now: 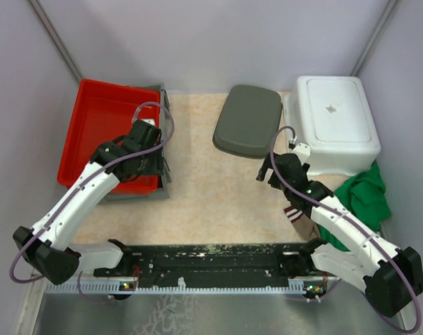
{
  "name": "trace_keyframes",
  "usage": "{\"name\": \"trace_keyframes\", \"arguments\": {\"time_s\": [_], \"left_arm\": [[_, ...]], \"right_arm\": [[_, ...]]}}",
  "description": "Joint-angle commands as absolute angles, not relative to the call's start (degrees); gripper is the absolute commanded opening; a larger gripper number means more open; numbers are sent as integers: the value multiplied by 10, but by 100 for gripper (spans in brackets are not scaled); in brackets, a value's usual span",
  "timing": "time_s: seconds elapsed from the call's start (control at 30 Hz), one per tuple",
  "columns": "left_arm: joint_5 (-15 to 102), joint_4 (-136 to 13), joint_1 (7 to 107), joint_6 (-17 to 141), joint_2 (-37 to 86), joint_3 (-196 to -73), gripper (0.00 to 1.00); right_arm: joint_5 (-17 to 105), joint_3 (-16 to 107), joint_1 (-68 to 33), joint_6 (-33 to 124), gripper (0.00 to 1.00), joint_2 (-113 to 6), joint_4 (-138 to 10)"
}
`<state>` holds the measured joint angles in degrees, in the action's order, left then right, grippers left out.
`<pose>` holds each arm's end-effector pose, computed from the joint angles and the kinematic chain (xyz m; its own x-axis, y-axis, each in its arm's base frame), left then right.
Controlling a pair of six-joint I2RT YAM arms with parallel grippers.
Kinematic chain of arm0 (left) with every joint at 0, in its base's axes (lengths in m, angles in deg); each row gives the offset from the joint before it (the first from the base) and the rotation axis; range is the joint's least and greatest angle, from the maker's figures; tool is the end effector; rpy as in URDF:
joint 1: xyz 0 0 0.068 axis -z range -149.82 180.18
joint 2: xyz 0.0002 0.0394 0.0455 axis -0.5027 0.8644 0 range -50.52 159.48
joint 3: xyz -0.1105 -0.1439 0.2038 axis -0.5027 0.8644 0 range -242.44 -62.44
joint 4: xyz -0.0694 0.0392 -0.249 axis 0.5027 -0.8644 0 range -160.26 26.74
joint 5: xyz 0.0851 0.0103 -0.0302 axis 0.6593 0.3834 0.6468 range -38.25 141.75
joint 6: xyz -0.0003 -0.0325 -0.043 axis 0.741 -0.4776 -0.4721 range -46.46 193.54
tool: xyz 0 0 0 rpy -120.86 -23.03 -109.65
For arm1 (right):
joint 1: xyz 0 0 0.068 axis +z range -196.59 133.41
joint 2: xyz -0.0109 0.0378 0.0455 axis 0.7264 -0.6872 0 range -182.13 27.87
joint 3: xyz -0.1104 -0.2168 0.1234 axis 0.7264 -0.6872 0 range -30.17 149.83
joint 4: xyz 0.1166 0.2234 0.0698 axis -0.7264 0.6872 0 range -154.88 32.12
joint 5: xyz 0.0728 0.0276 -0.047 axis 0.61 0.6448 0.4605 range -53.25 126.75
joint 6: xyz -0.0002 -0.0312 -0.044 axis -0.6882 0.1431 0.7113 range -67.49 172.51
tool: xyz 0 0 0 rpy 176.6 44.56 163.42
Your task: Turn the large container upside down
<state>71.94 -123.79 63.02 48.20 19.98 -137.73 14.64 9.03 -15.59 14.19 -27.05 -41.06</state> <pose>0.2012 -0.1152 0.3540 -0.7756 0.0224 -0.6309 0.0153 0.9997 0.0168 0.1808 0.0930 0.2528 -0.5697 0.3279 -0.7536 0.1591 0.9436 0.2903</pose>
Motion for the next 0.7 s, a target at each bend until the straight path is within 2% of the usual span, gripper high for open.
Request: {"name": "trace_keyframes", "arguments": {"time_s": [0.0, 0.17, 0.3, 0.43, 0.67], "left_arm": [[741, -1268, 628, 509, 246, -1368, 65], [751, -1270, 628, 503, 291, -1355, 63], [761, -1251, 627, 505, 292, -1339, 47], [785, -1255, 628, 501, 292, -1330, 39], [818, -1262, 628, 494, 310, -1321, 47]], "right_arm": [[106, 95, -153, 129, 96, -266, -417], [114, 136, -153, 133, 96, -320, -415], [118, 150, -153, 134, 95, -347, -419], [115, 148, -153, 132, 95, -347, -426], [116, 141, -153, 131, 95, -352, -425]]}}
